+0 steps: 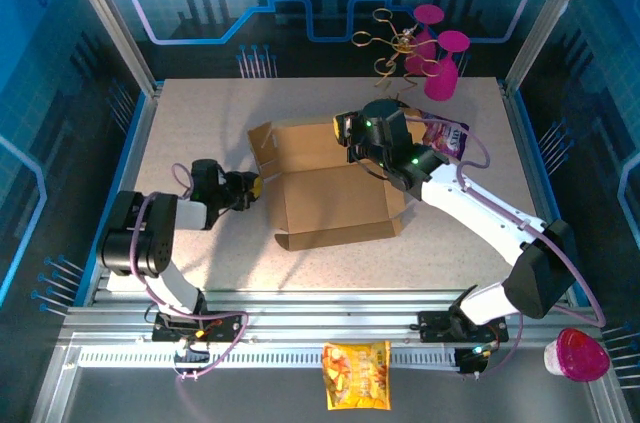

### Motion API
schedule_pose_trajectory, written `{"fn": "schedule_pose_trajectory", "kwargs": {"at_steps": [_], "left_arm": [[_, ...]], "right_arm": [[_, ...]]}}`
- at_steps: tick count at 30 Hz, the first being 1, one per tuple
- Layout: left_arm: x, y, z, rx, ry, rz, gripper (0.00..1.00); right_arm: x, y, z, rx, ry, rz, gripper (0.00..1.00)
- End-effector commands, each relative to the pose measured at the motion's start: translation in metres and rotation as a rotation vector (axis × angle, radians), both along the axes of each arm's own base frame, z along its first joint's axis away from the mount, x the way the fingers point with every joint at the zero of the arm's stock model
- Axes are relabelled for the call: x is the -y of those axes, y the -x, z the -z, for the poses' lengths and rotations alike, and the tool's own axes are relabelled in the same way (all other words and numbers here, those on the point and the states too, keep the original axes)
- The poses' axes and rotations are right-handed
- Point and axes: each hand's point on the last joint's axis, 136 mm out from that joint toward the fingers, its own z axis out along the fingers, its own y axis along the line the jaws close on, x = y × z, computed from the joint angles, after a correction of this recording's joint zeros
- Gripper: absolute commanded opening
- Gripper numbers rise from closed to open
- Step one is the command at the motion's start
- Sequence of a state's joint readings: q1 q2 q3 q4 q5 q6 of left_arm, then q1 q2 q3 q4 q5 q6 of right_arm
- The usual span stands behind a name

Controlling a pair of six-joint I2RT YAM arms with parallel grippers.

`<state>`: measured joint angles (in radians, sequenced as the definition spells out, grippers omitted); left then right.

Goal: Fold the paper box

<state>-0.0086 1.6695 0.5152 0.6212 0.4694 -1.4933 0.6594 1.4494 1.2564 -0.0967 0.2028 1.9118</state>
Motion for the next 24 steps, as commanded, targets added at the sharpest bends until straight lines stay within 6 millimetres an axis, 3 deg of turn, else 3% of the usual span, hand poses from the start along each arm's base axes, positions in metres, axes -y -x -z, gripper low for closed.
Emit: {"fn": "schedule_pose_trajectory", "kwargs": {"at_steps": [1,5,12,24], "left_arm": [[0.007,-0.019,-0.023,0.135,0.02,-0.023,0.23],[0.017,-0.02,-0.039,0.194,0.018,-0.012,0.25],[0.031,0.0,-0.056,0.231,-0.03,0.007,0.36],[0.051,0.018,-0.043,0.209,-0.146,0.09,0.38]], "right_arm": [[0.009,-0.009,0.001,0.007,-0.012,0.05,0.0],[0.012,-0.013,0.008,-0.003,-0.018,0.066,0.0],[0.012,-0.024,0.022,-0.014,-0.038,0.08,0.0],[0.007,-0.026,0.035,-0.019,-0.054,0.077,0.0]]}}
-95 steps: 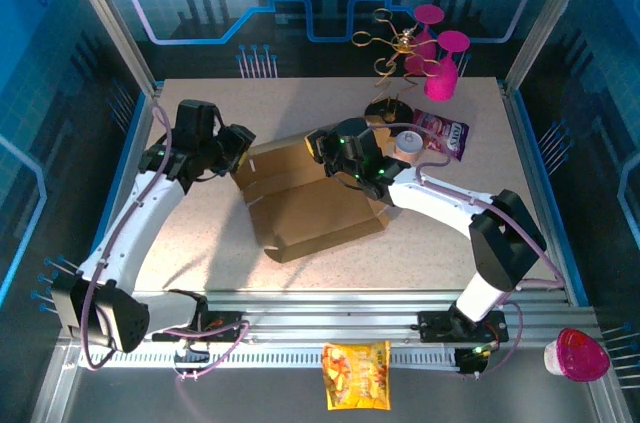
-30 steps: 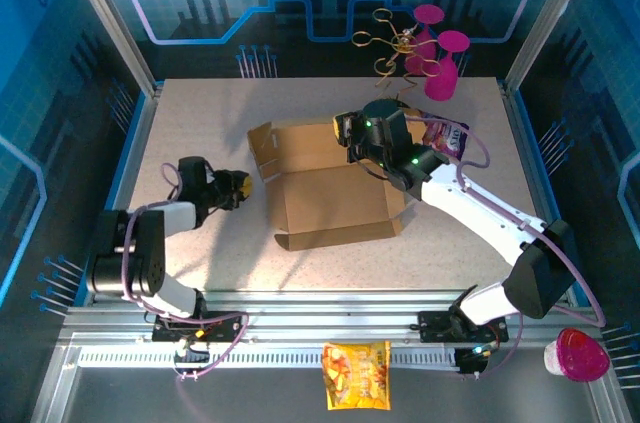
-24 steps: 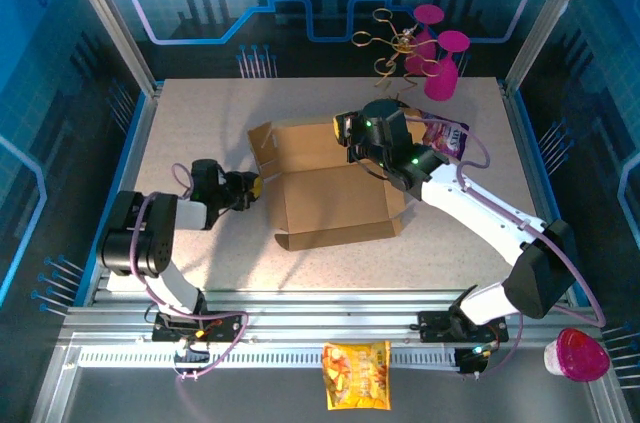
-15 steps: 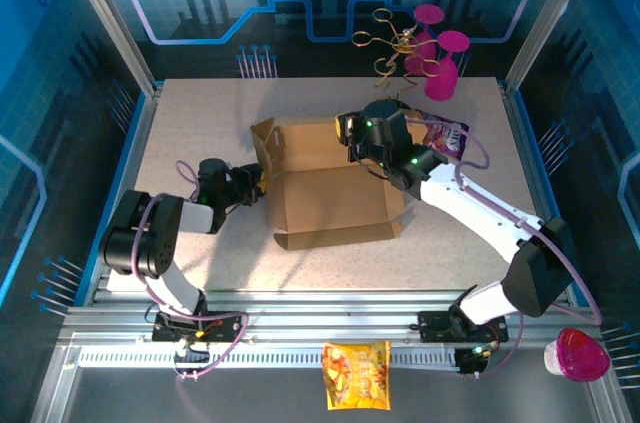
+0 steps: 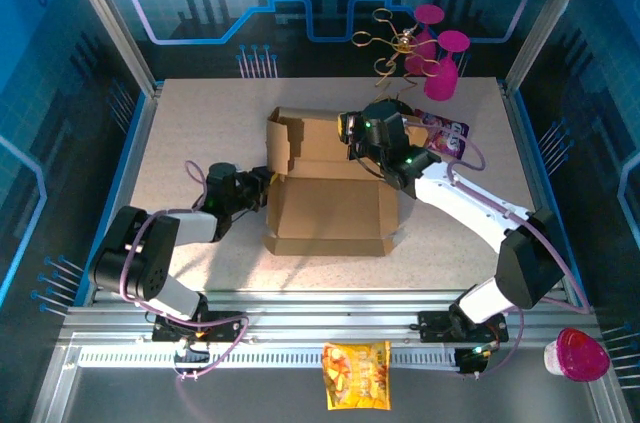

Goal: Fold the paper box

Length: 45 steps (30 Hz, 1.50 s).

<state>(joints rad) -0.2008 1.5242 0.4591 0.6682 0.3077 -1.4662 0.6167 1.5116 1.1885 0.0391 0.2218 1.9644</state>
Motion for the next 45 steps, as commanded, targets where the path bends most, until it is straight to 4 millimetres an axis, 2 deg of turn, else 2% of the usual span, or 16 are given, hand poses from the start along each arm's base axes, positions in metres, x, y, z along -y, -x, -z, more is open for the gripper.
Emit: {"fn": "schedule_pose_trajectory", "kwargs": {"at_steps": [1,5,7,12,14,16,19,20,22,25,27,30,33,39,42,45], "left_arm": [[0.004,0.005,-0.007,0.053,-0.069,0.029,0.39],[0.009,0.005,0.0,0.039,-0.117,0.064,0.38],[0.008,0.007,0.009,0.018,-0.134,0.068,0.33],[-0.005,0.023,0.035,-0.075,-0.203,0.057,0.21],[-0.011,0.03,0.042,-0.112,-0.22,0.052,0.19],[-0.017,0.035,0.047,-0.133,-0.237,0.051,0.18],[-0.027,0.043,0.052,-0.168,-0.248,0.032,0.18],[-0.031,0.046,0.054,-0.183,-0.252,0.025,0.17],[-0.038,0.051,0.057,-0.215,-0.26,0.013,0.18],[-0.049,0.06,0.058,-0.257,-0.287,-0.001,0.31],[-0.056,0.069,0.056,-0.293,-0.312,-0.005,0.37],[-0.068,0.083,0.046,-0.327,-0.364,-0.026,0.38],[-0.082,0.094,0.027,-0.322,-0.423,-0.05,0.41],[-0.088,0.086,-0.023,-0.132,-0.499,-0.015,0.44],[-0.082,0.082,-0.035,-0.097,-0.519,0.049,0.44],[-0.078,0.079,-0.041,-0.066,-0.522,0.081,0.44]], "right_arm": [[-0.003,0.001,0.007,-0.004,-0.013,-0.002,0.0],[-0.003,0.003,0.012,-0.003,-0.012,-0.008,0.0],[-0.002,0.004,0.014,0.001,-0.007,-0.013,0.0],[-0.001,0.007,0.018,0.093,0.044,-0.047,0.0],[0.0,0.008,0.016,0.155,0.067,-0.06,0.0],[0.001,0.011,0.023,0.194,0.094,-0.076,0.0],[0.001,0.012,0.029,0.242,0.098,-0.088,0.0],[0.003,0.014,0.039,0.246,0.11,-0.091,0.0],[0.002,0.014,0.044,0.27,0.109,-0.095,0.0],[0.0,0.013,0.046,0.308,0.113,-0.108,0.0],[-0.002,0.012,0.047,0.323,0.112,-0.116,0.0],[-0.004,0.012,0.048,0.334,0.115,-0.126,0.0],[-0.006,0.014,0.048,0.339,0.118,-0.142,0.0],[-0.009,0.023,0.05,0.397,0.149,-0.197,0.0],[-0.009,0.028,0.06,0.401,0.168,-0.227,0.0],[-0.007,0.033,0.078,0.385,0.196,-0.251,0.0]]}}
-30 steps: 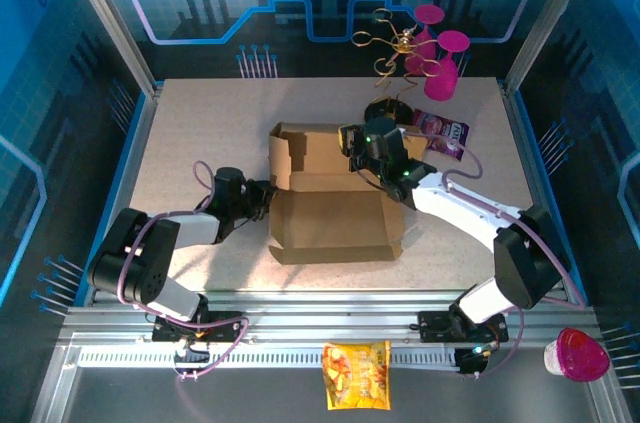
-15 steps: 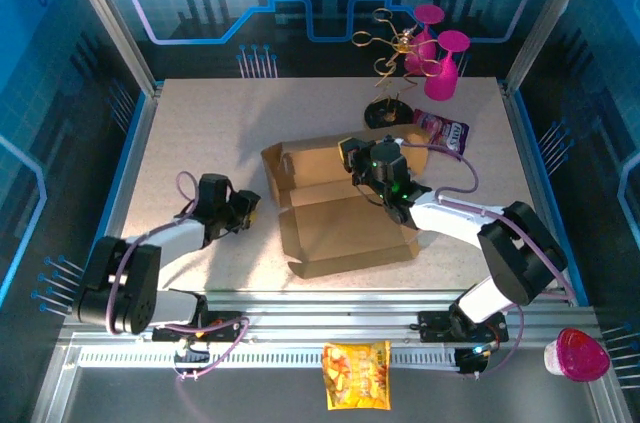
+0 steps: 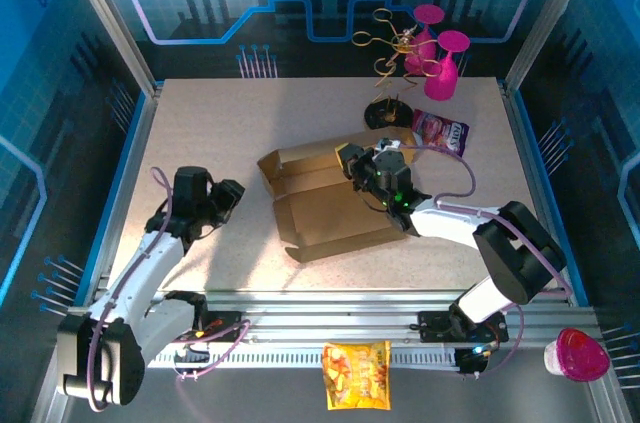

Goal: Fold the paper box

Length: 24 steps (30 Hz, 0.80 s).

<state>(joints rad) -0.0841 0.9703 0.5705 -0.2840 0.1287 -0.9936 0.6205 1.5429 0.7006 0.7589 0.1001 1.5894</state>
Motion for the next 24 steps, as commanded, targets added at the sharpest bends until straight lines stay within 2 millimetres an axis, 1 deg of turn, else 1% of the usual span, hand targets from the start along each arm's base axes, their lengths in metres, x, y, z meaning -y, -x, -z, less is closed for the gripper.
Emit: {"fn": "schedule_pose_trajectory", "kwargs": {"at_steps": [1,2,4,10,13,15,18,21,24], "left_arm": [[0.004,0.003,-0.005,0.006,-0.037,0.084,0.43],[0.005,0.002,-0.008,0.02,-0.04,0.095,0.42],[0.007,-0.001,-0.013,0.046,-0.05,0.121,0.4],[0.012,-0.012,-0.02,0.104,-0.105,0.21,0.39],[0.005,-0.018,-0.022,0.134,-0.181,0.219,0.41],[-0.001,-0.022,-0.027,0.163,-0.245,0.226,0.43],[-0.007,-0.03,-0.032,0.196,-0.33,0.252,0.42],[-0.011,-0.036,-0.025,0.155,-0.389,0.29,0.4],[-0.011,-0.043,-0.013,0.086,-0.391,0.314,0.4]], "right_arm": [[0.001,0.003,0.01,0.046,0.03,-0.034,0.0],[0.002,0.003,0.016,0.042,0.03,-0.033,0.0],[0.005,0.001,0.023,0.034,0.019,-0.027,0.0],[0.003,-0.008,0.024,0.015,0.018,-0.028,0.0],[0.003,-0.01,0.027,-0.001,0.013,-0.026,0.0],[0.002,-0.011,0.028,-0.018,0.012,-0.035,0.0],[0.0,-0.013,0.027,-0.035,0.024,-0.048,0.0],[-0.002,-0.016,0.027,-0.05,0.028,-0.056,0.0],[-0.001,-0.017,0.027,-0.057,0.028,-0.054,0.0]]}}
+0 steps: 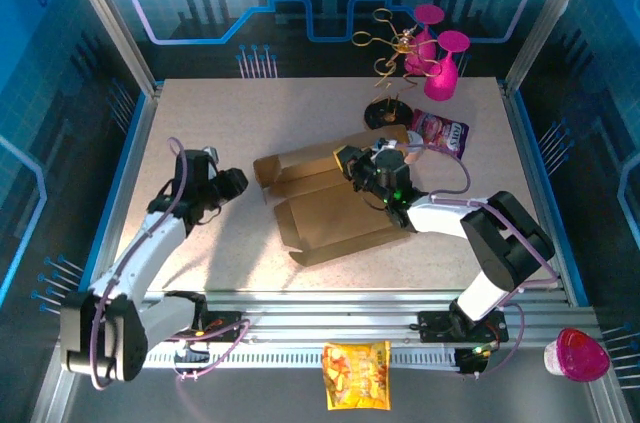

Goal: Fold the paper box

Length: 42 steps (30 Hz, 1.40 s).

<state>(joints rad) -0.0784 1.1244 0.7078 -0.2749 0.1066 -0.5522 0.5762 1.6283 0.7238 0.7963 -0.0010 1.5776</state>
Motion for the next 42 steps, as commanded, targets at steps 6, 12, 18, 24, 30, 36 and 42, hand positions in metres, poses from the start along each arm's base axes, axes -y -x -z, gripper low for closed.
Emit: {"fn": "schedule_pose_trajectory", "kwargs": {"at_steps": [6,12,18,24,30,36,42], "left_arm": [[-0.008,-0.03,0.011,-0.048,-0.094,0.034,0.43],[0.013,-0.047,0.014,-0.005,-0.037,0.122,0.43],[0.036,-0.038,0.01,0.061,-0.012,0.223,0.38],[0.054,-0.023,0.01,0.105,0.01,0.281,0.37],[0.069,-0.019,0.002,0.147,0.008,0.329,0.38],[0.073,-0.019,0.0,0.171,-0.024,0.368,0.39],[0.067,-0.013,-0.005,0.187,-0.136,0.435,0.48]], "right_arm": [[0.001,-0.009,0.011,-0.051,0.02,-0.007,0.0],[-0.002,-0.014,0.011,-0.051,0.012,-0.011,0.0],[-0.001,-0.021,0.008,-0.048,-0.005,-0.005,0.0],[-0.001,-0.027,0.004,-0.047,-0.022,0.004,0.0],[-0.003,-0.03,0.002,-0.042,-0.03,0.0,0.0],[-0.003,-0.03,0.001,-0.044,-0.036,-0.009,0.0],[0.001,-0.032,-0.001,-0.05,-0.039,-0.013,0.0]]}}
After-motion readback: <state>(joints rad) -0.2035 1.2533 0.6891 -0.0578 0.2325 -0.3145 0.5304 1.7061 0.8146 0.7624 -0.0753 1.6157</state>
